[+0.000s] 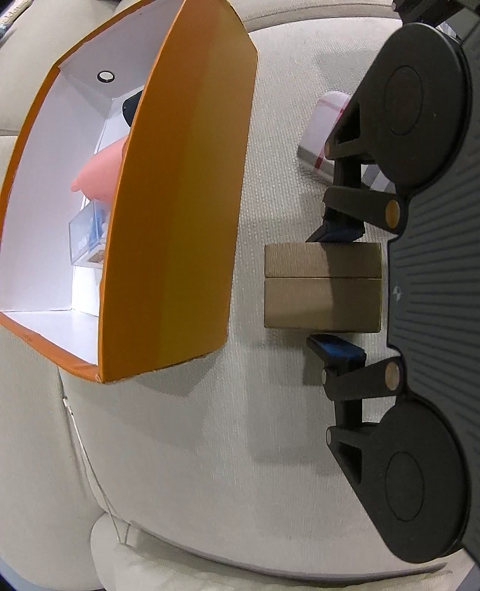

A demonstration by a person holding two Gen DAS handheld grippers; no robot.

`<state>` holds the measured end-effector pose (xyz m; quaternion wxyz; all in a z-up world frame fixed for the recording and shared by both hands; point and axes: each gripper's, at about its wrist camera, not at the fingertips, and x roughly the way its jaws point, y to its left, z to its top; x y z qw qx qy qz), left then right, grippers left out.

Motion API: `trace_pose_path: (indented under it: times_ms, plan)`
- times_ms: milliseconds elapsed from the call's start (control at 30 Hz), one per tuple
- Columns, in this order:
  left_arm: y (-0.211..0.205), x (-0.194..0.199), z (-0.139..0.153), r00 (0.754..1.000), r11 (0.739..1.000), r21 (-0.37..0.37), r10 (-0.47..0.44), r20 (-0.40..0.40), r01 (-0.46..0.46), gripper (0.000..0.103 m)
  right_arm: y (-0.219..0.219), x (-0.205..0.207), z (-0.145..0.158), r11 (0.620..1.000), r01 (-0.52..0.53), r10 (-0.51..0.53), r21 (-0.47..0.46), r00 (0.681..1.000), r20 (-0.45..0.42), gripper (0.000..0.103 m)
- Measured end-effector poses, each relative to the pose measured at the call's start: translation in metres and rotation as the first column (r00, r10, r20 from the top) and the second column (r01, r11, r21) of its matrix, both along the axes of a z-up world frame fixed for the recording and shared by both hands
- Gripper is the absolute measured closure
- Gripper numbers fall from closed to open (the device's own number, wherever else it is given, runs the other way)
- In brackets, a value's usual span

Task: Organize rigid objects
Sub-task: 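Lower the left tool onto the brown cardboard box while the right tool approaches the picture card box, then grasp the brown box with the left tool while the right tool grasps the picture card box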

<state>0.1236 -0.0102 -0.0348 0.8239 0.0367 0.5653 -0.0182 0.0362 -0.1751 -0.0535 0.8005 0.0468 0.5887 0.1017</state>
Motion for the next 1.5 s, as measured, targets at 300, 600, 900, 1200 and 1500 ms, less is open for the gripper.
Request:
trace_pose_path:
  times_ms: [300,600,900,1200,1500]
  plan:
    - [0.011,0.005,-0.003,1.000,0.999,-0.018,0.030,-0.009,-0.030,0.039,-0.025,0.011,-0.014,0.998,0.070,-0.070,0.007,0.997,-0.030,0.039]
    - [0.012,0.010,-0.013,0.998,0.999,0.013,0.049,-0.038,-0.048,0.036,-0.058,0.018,-0.019,0.984,0.176,-0.176,-0.013,0.984,-0.029,0.038]
    - [0.012,0.010,-0.022,0.997,0.997,0.045,0.057,-0.050,-0.055,0.025,-0.052,0.021,-0.027,0.986,0.160,-0.161,-0.038,0.987,-0.027,0.030]
    - [0.014,0.006,-0.024,0.994,0.994,0.051,0.095,-0.054,-0.093,0.002,-0.032,0.019,-0.030,0.985,0.167,-0.168,-0.049,0.985,-0.026,0.018]
    - [0.010,0.006,-0.026,0.993,0.993,0.051,0.106,-0.056,-0.103,0.000,-0.023,0.027,-0.030,0.976,0.200,-0.201,-0.089,0.979,-0.007,0.020]
